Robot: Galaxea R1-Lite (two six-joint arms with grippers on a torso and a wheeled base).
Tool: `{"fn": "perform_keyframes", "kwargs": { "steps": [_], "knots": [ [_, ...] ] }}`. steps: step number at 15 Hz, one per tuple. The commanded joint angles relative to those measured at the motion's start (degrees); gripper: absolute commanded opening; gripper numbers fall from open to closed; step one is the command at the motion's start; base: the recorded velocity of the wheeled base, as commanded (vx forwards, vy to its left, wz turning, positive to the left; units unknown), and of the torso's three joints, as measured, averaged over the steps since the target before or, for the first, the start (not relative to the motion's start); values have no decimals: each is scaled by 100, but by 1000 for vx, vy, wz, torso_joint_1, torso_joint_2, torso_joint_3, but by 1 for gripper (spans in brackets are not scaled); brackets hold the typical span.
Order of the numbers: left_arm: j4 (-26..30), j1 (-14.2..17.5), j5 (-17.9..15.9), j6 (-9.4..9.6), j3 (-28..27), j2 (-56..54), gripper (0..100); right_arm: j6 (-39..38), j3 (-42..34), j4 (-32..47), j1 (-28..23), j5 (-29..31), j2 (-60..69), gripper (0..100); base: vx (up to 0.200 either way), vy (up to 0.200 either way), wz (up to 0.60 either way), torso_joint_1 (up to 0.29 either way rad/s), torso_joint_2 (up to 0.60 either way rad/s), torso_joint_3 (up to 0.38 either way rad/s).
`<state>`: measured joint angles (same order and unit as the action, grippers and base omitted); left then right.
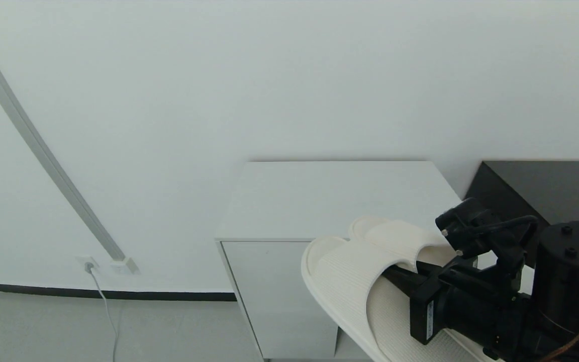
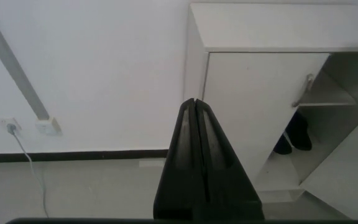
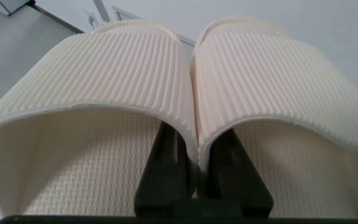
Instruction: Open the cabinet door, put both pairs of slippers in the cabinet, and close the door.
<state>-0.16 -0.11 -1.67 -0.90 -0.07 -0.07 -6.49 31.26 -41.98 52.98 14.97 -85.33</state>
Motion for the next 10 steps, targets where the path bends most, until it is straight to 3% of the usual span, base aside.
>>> {"fn": "perform_keyframes", "kwargs": {
  "steps": [1, 9, 10],
  "knots": [
    [-2, 2, 0, -6, -1, 7, 0, -2, -6, -3, 2, -3, -27, 0, 0, -200, 0, 12, -12, -2],
    [-2, 2, 0, -6, -1, 7, 0, -2, -23, 6, 2, 6, -36, 0, 0, -200, 0, 2, 2, 1],
    [-2, 2, 9, -15, -1, 7, 0, -2, -67, -12, 2, -3, -54, 0, 0, 0, 0, 0, 0, 0]
  ]
}}
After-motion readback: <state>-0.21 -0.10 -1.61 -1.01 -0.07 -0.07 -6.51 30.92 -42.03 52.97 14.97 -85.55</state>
